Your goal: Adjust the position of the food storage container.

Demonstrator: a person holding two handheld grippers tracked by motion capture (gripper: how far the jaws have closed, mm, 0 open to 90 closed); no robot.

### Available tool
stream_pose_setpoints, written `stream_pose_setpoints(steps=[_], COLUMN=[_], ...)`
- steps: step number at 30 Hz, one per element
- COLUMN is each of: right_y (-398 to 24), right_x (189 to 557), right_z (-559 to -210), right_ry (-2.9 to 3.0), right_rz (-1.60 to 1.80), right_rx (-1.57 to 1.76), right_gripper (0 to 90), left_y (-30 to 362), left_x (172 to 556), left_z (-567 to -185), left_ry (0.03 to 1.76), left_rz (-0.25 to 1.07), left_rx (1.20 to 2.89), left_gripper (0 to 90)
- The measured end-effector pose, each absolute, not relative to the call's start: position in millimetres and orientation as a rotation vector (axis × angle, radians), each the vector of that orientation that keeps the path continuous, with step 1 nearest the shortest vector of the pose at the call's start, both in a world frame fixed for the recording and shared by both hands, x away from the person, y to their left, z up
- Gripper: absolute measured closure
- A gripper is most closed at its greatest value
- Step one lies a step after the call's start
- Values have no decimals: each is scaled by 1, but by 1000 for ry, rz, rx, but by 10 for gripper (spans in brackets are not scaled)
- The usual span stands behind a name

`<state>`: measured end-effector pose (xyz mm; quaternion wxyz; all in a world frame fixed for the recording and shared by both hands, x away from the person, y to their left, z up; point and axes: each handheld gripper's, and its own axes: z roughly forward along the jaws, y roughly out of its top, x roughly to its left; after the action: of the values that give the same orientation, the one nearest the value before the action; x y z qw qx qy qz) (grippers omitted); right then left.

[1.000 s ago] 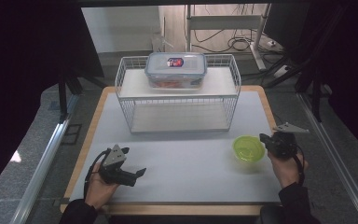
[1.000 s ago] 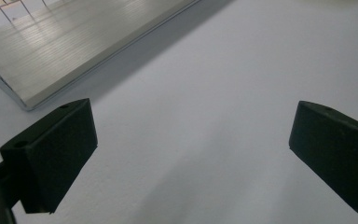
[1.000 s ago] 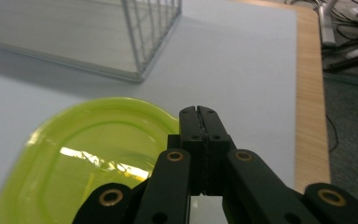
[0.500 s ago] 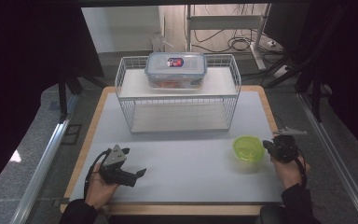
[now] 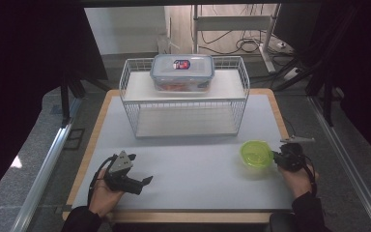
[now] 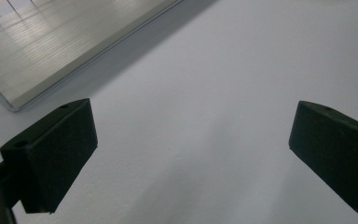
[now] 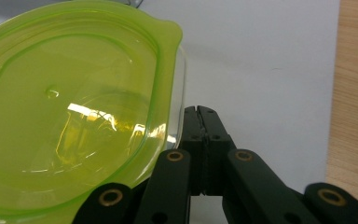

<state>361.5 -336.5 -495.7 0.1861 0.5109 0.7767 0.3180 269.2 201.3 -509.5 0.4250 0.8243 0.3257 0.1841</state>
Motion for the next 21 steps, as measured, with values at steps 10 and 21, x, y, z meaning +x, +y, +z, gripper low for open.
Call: stream_pose_setpoints(steps=[10,21], right_y=[-328,-307], right_x=[363,365], right_z=[-500,-504], right_ry=[2241,2325], right_rz=[932,919], right_rx=[1431,1379], right_gripper=[899,899], left_y=[200,199], left_x=[270,271], left_z=[-511,-512], left_ry=[811,810], left_rz=[452,445], left_rx=[2073,2089], left_gripper=[10,10])
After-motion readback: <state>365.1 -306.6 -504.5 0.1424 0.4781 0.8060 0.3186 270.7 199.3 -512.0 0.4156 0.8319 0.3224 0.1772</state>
